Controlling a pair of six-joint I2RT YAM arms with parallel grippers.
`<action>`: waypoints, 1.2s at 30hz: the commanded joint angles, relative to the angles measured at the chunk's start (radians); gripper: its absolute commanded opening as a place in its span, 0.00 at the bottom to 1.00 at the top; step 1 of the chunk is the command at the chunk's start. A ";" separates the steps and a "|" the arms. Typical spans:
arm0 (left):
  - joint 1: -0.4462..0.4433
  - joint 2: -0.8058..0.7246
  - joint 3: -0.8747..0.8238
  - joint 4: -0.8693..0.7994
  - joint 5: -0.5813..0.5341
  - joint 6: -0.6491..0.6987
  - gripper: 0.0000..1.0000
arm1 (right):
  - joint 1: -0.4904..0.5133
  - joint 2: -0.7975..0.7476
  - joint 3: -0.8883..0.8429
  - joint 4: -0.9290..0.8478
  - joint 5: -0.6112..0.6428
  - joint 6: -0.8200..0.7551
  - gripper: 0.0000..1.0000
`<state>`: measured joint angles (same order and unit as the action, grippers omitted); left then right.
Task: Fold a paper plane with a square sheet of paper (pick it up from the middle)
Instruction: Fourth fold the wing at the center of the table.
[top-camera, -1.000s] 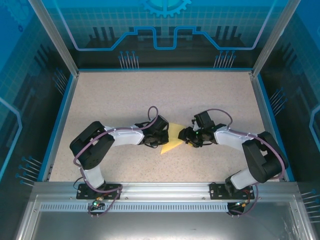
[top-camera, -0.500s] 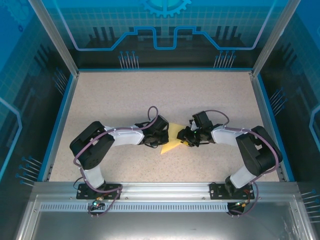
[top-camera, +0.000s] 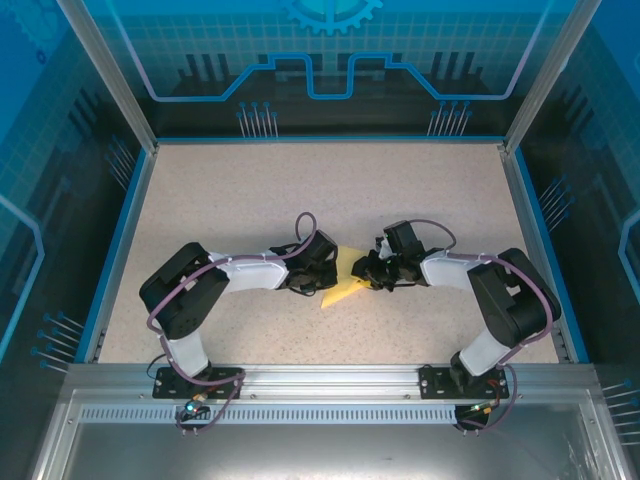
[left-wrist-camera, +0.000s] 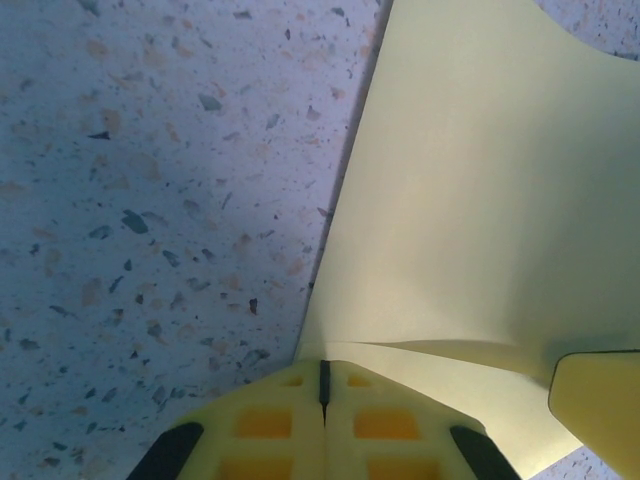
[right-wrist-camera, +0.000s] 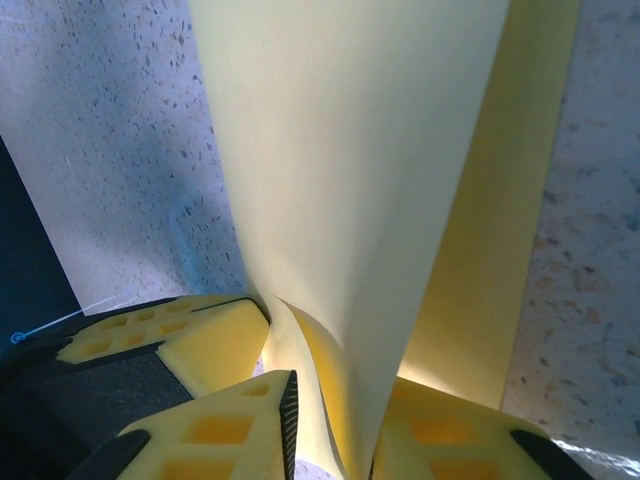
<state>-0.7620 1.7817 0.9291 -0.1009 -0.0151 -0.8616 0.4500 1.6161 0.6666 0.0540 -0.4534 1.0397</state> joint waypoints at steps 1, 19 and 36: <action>0.003 0.025 0.009 -0.059 -0.029 0.008 0.06 | 0.001 0.017 -0.022 0.014 -0.006 0.026 0.21; 0.004 -0.192 0.028 -0.163 -0.089 0.094 0.61 | 0.001 -0.041 0.034 -0.185 0.082 -0.014 0.00; -0.039 -0.388 -0.158 0.022 -0.075 0.332 0.99 | -0.007 -0.038 0.122 -0.338 0.092 0.012 0.00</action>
<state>-0.7956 1.4460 0.8173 -0.1570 -0.0822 -0.6270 0.4507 1.5761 0.7628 -0.2180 -0.3729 1.0473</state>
